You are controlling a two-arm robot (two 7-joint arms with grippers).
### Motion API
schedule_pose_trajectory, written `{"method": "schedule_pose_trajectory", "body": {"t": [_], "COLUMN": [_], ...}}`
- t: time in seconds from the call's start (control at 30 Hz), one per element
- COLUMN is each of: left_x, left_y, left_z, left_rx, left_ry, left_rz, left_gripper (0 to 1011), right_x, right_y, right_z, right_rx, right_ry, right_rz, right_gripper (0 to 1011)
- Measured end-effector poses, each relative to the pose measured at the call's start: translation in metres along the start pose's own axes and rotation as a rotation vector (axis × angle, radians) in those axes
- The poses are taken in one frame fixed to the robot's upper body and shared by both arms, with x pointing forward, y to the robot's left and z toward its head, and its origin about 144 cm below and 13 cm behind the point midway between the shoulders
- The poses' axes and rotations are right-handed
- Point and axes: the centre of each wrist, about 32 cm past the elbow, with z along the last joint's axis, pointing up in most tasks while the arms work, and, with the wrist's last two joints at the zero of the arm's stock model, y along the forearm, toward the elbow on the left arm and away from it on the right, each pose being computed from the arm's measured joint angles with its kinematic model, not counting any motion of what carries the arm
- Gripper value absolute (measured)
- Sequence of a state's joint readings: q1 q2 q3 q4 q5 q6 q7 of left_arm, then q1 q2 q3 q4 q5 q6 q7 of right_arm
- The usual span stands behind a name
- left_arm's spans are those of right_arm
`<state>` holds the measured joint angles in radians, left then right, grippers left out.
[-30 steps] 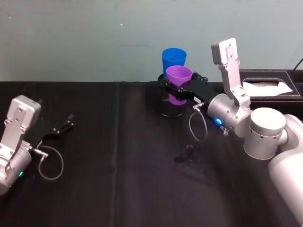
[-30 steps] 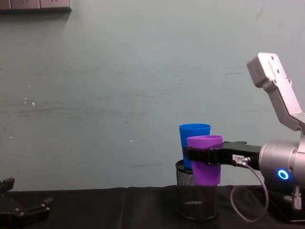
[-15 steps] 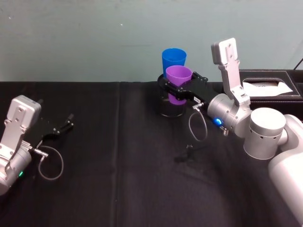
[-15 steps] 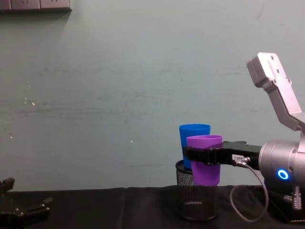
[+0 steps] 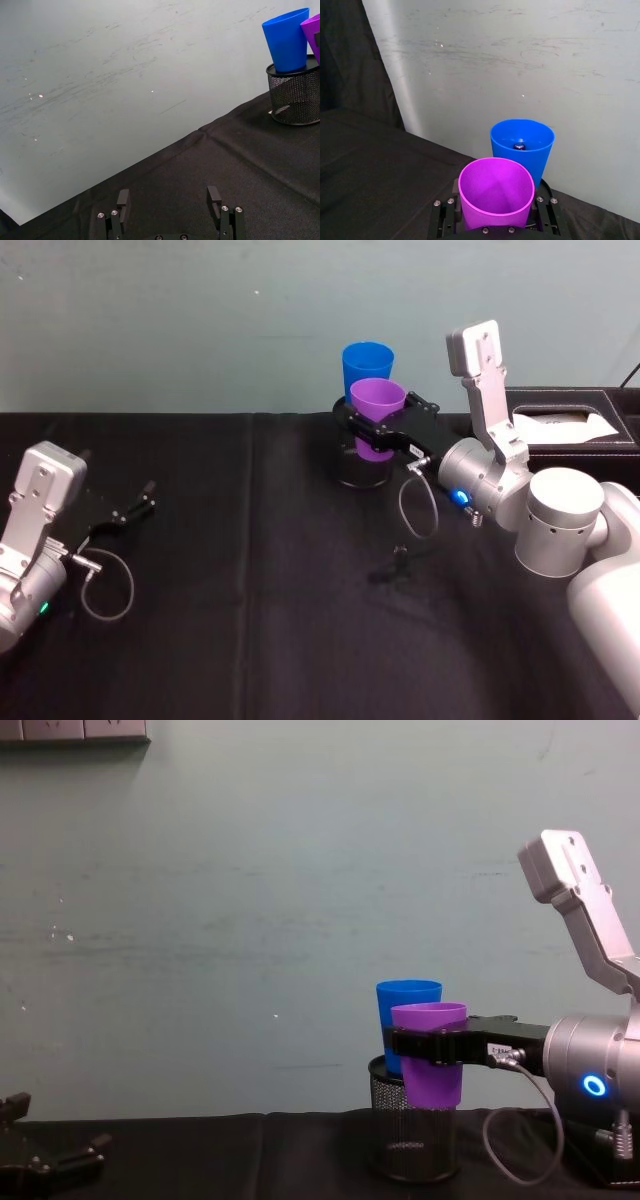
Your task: Pick up one cup with a gripper and tap it against the other cup.
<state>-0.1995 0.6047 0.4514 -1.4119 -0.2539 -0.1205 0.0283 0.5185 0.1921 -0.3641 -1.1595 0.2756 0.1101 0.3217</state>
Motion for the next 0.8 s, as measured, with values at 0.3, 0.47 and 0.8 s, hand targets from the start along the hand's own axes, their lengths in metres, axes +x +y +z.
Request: {"method": "schedule_pose_trajectory", "body": {"t": [0.3,0.47,0.8], "left_x": [0.0,0.0,0.0], "left_y": [0.0,0.0,0.0], "left_z": [0.0,0.0,0.0], "left_rx": [0.0,0.0,0.0], "left_ry": [0.0,0.0,0.0], "left_rz": [0.0,0.0,0.0], "left_gripper": [1000,1000,1000], "right_x": [0.0,0.0,0.0], "right_y": [0.0,0.0,0.0], "right_z": [0.0,0.0,0.0], "right_rx": [0.0,0.0,0.0], "right_ry": [0.0,0.0,0.0], "right_rz": [0.0,0.0,0.0], "right_gripper": [726,726,726]}}
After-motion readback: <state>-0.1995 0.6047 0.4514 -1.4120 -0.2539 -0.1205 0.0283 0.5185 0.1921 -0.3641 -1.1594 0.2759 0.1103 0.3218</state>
